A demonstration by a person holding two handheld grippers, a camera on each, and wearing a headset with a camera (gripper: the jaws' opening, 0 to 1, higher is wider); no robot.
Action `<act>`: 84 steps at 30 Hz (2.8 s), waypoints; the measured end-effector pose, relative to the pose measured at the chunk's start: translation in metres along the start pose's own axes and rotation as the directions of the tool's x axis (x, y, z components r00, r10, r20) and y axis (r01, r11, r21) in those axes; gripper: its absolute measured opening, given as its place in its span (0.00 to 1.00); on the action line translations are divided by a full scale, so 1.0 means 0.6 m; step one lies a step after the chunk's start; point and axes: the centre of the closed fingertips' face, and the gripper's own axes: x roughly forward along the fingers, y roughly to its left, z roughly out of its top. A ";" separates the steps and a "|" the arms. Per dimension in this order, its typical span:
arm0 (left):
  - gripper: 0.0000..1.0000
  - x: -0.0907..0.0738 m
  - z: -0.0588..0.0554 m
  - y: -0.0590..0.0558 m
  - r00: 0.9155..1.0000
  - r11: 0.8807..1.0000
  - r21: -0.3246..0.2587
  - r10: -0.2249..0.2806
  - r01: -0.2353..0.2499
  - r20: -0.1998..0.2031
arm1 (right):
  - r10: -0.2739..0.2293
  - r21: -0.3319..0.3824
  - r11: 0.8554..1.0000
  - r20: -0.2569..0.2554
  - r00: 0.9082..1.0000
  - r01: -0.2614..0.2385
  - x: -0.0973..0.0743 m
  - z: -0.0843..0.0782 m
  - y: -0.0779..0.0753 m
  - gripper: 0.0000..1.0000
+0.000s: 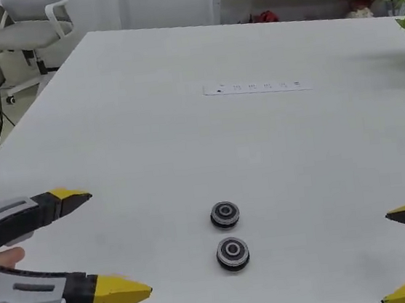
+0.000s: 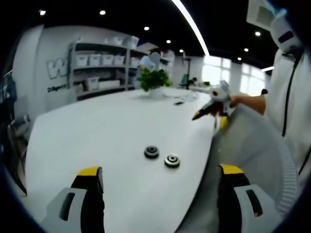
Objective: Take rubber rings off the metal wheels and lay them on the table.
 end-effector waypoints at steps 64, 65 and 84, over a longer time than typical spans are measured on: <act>0.75 0.176 0.078 -0.039 0.974 0.971 0.130 -0.214 0.203 0.079 | 0.145 -0.145 0.982 0.166 0.975 -0.122 0.082 0.160 -0.008 0.74; 0.74 0.179 0.071 -0.041 0.974 0.970 0.132 -0.217 0.207 0.066 | 0.146 -0.143 0.982 0.165 0.975 -0.123 0.084 0.157 -0.007 0.72; 0.44 0.218 -0.001 -0.077 0.967 0.952 0.175 -0.253 0.252 -0.016 | 0.169 -0.135 0.979 0.140 0.976 -0.150 0.120 0.133 0.011 0.56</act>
